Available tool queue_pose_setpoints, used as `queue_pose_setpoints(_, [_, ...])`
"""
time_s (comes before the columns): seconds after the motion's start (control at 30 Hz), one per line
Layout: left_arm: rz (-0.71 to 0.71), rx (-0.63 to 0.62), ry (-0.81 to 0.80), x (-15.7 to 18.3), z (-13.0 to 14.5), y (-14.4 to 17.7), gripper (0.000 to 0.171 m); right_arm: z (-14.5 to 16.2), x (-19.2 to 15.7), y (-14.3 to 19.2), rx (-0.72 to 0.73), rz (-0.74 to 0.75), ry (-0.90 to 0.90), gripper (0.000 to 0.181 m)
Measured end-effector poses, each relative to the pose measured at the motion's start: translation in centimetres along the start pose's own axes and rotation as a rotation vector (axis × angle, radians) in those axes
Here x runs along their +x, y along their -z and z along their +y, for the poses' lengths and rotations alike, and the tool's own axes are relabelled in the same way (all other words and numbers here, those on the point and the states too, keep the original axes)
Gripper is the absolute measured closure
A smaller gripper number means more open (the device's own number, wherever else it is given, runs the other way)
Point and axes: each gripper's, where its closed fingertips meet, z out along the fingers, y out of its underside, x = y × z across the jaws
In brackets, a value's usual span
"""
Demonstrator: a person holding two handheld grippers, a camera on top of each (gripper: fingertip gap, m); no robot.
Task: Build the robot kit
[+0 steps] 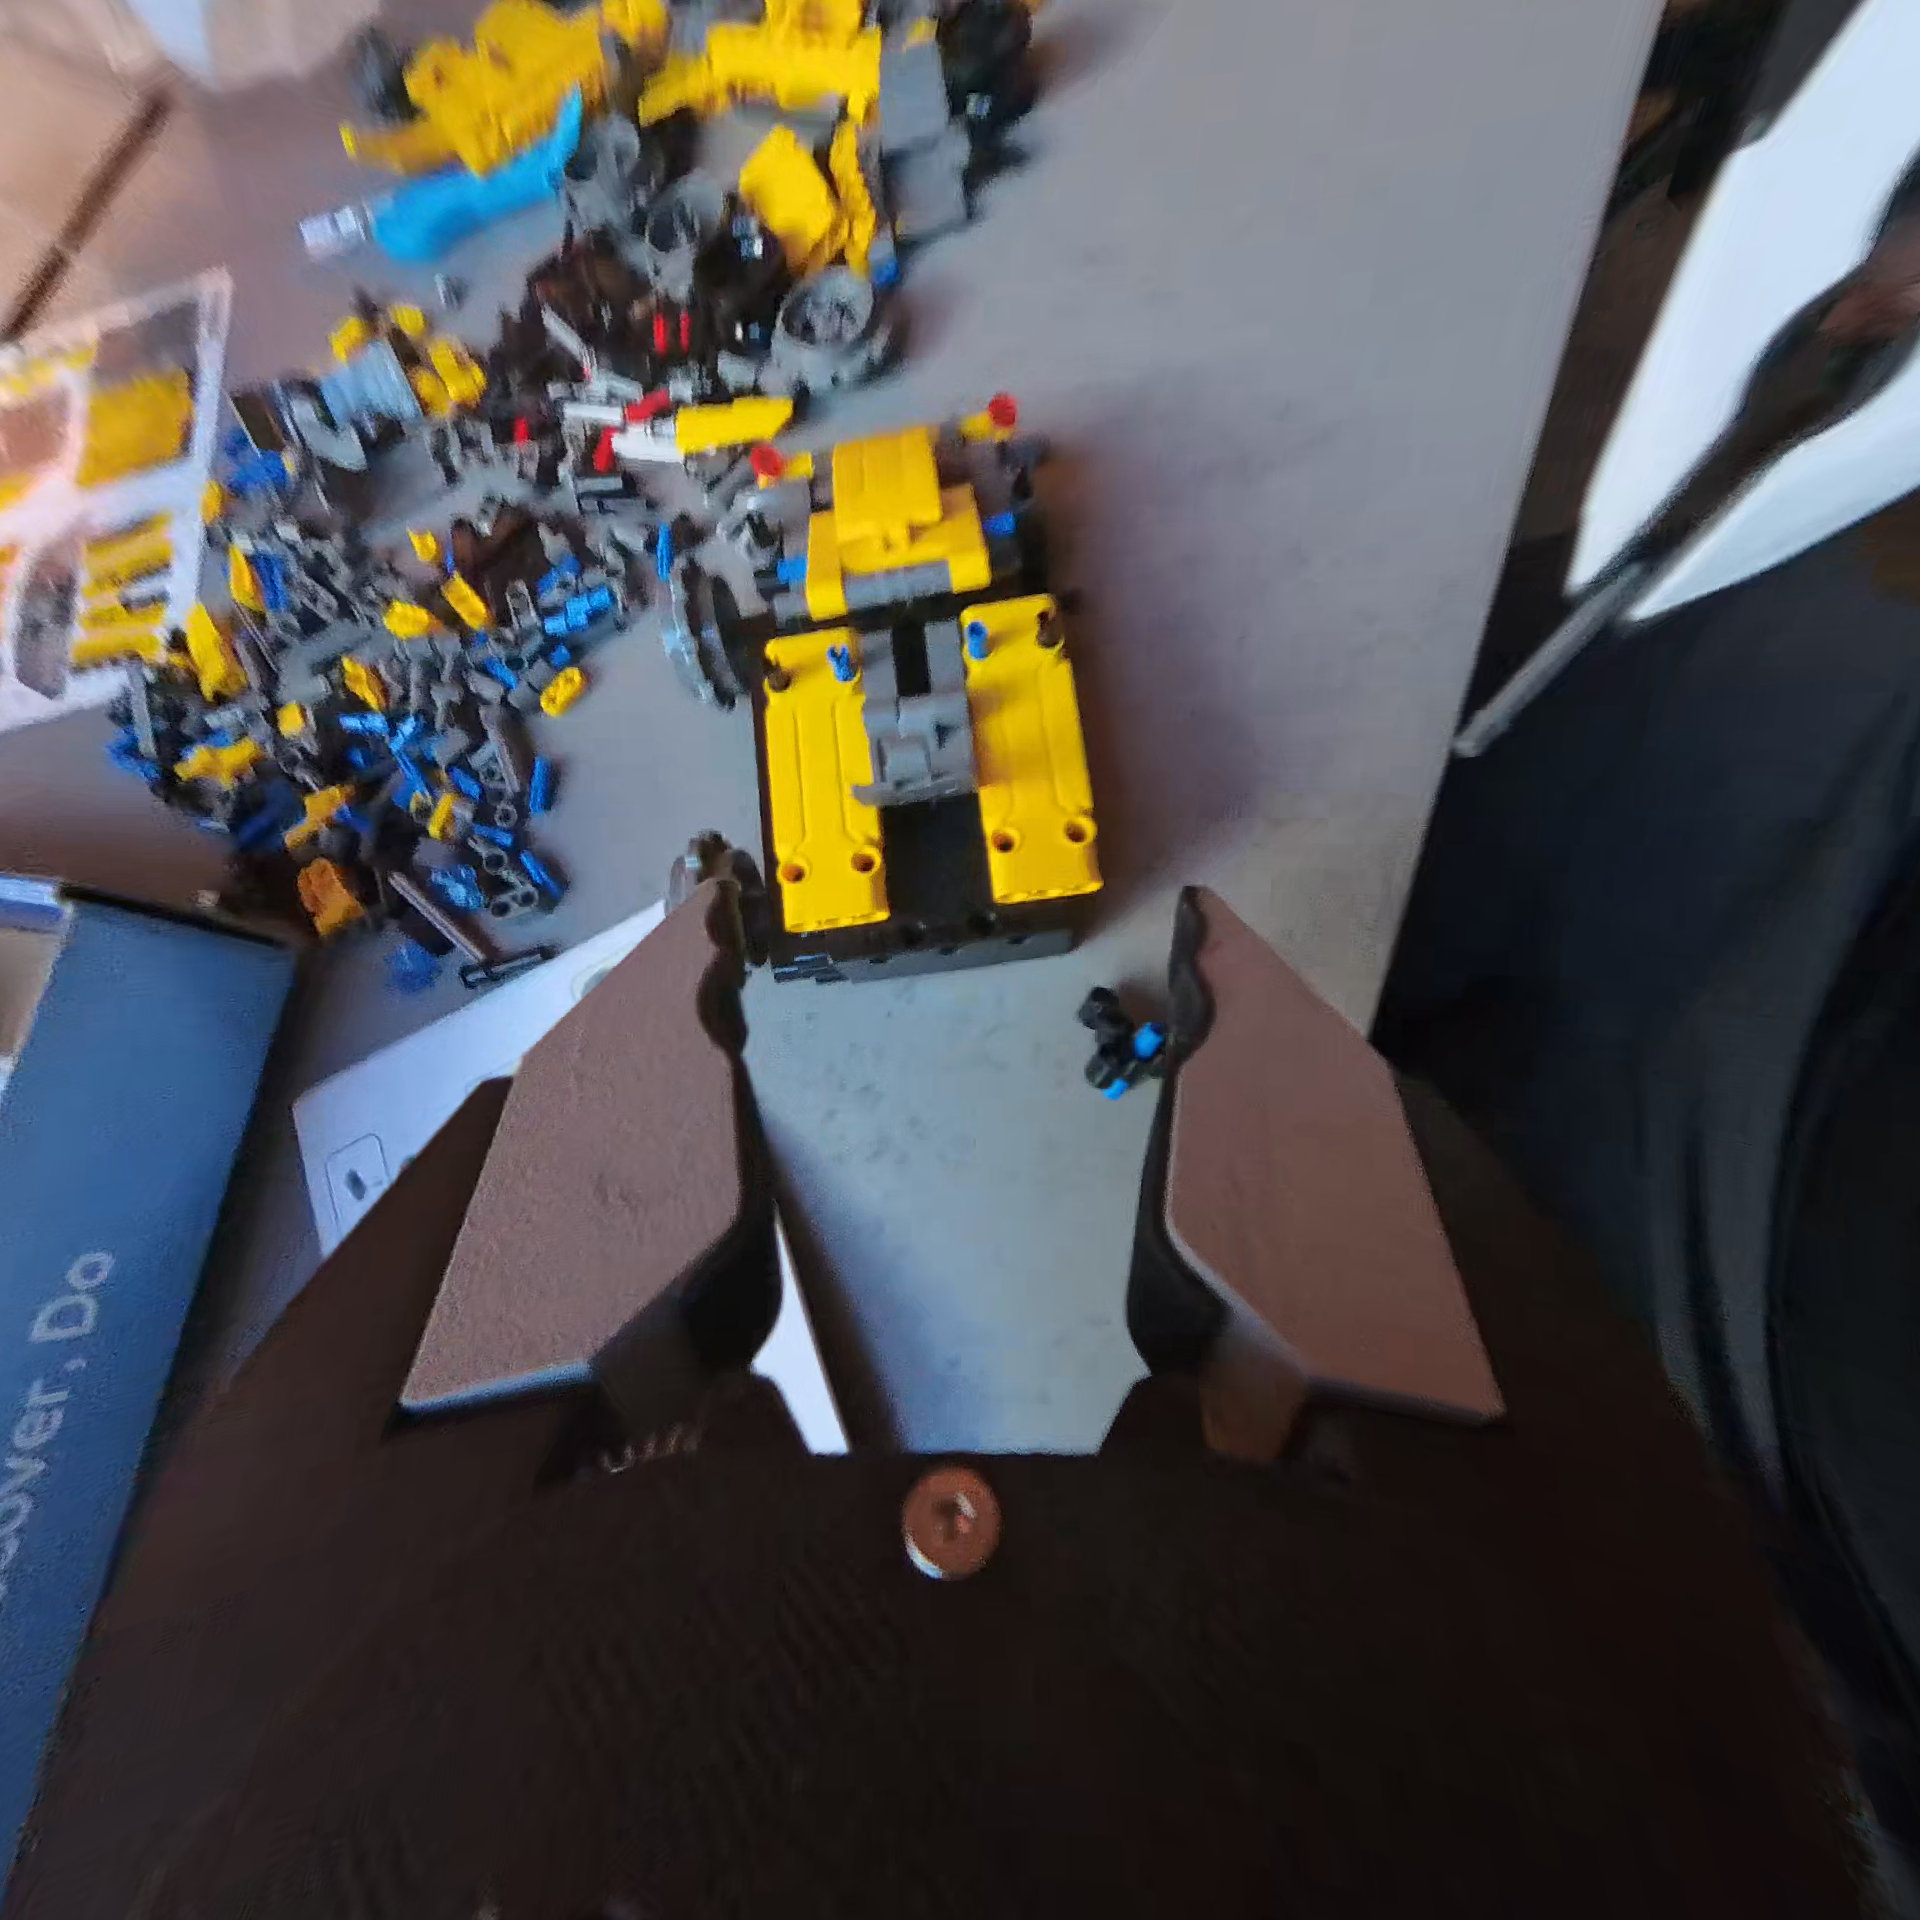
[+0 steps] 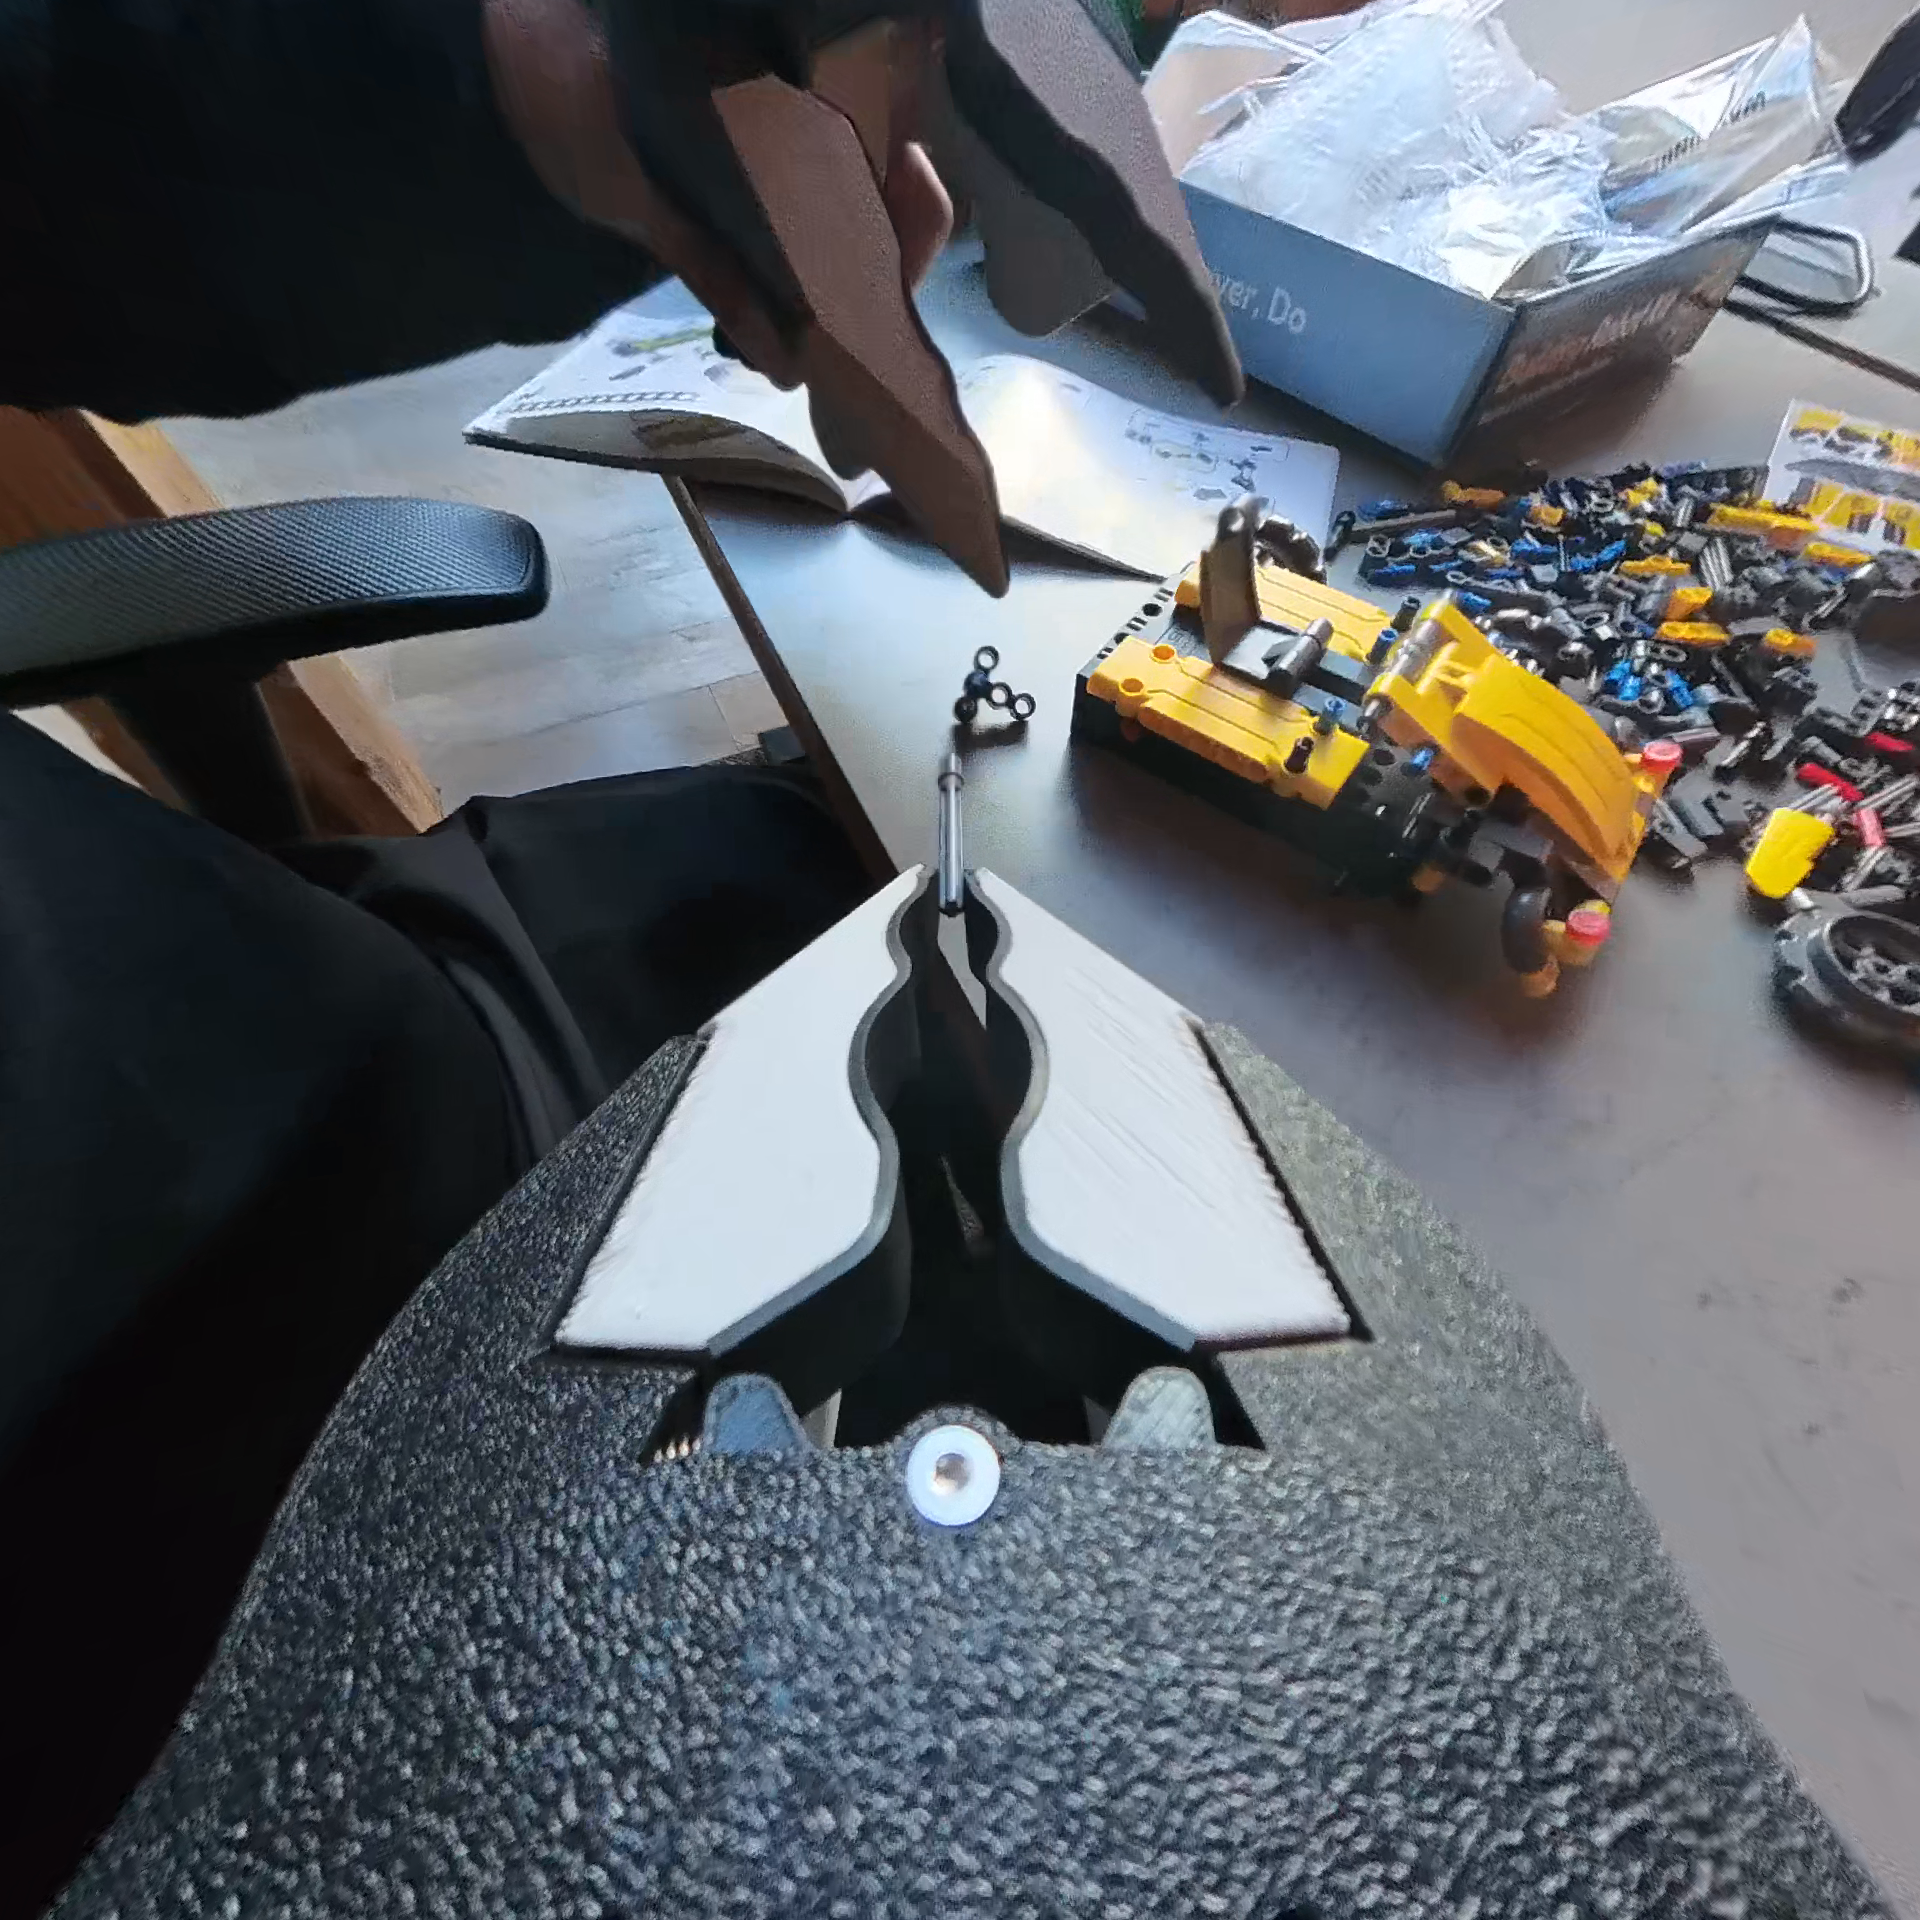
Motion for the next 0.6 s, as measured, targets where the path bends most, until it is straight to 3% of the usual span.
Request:
queue_pose_setpoints(0.1, [-0.01,-0.053,0.043,-1.3,1.1,-1.5,0.087,0.4,0.4,-0.1,0.006,-0.007,-0.032,0.177])
queue_pose_setpoints(0.23, [0.057,-0.059,0.102,-0.5,1.3,-2.7,0.079,0.8,0.9,0.1,0.012,0.008,-0.053,0.177])
queue_pose_setpoints(0.6, [0.054,-0.226,-0.126,0.1,1.0,-4.4,0.08,1.6,1.5,-0.3,0.03,0.008,-0.117,0.177])
